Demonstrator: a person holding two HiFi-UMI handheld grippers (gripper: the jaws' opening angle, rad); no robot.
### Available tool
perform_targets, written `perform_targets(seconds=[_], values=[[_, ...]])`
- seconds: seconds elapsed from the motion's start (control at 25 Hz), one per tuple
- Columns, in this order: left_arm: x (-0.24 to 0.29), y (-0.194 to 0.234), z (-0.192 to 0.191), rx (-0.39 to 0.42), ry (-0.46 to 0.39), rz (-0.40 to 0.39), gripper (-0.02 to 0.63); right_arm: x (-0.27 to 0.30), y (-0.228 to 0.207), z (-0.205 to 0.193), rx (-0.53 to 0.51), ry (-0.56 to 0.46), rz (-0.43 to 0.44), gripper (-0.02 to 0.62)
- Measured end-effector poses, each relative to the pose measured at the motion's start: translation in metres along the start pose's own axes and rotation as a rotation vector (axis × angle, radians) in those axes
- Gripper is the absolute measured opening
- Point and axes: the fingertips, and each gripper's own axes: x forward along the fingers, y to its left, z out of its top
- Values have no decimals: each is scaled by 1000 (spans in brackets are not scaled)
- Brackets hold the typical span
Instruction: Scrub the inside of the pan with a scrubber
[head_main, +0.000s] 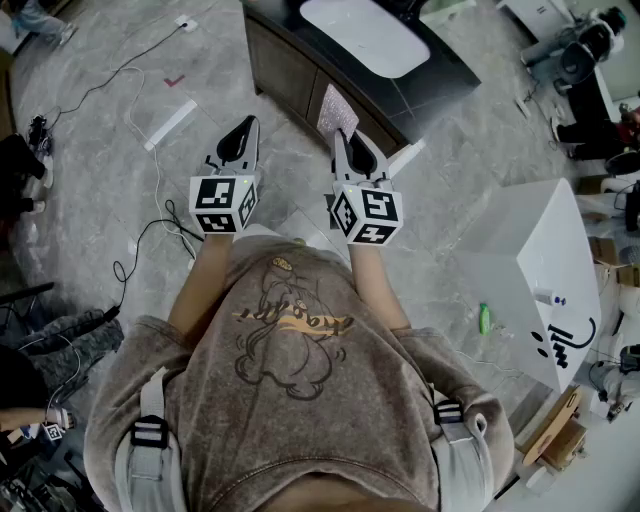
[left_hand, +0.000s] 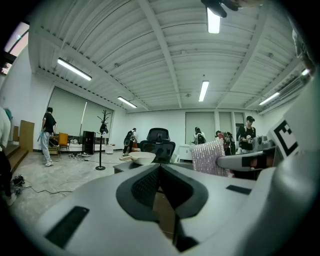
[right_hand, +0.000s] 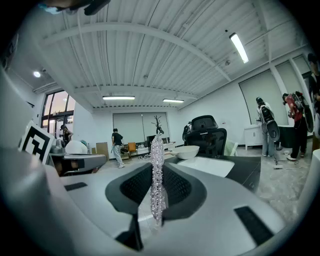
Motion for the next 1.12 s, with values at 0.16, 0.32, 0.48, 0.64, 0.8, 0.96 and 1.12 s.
perform_targets(seconds=[0.16,0.32,0.48,0.64,0.8,0.96,1.12], values=[[2,2,-1,-3,2,3,17,2,0,-1,9,-3,-3,80],[5,2,-6,-17,18,8,17,3,-3,-2,57,-4,-1,80],[6,6,-4,-17,23,14,17,3,2,-3,55,4,17,80],[10,12,-4,-19,24,16,17,5,6,-8,63,18,26,80],[25,19,-3,-29,19,14,17,11,2,-11,52,32,22,80],[44,17,-4,-30,21,-3,17,22,-10,-13,57,37,6,80],[64,21,-4,-29,30,-20,17,39,-19,-12,69,36,-5,80]])
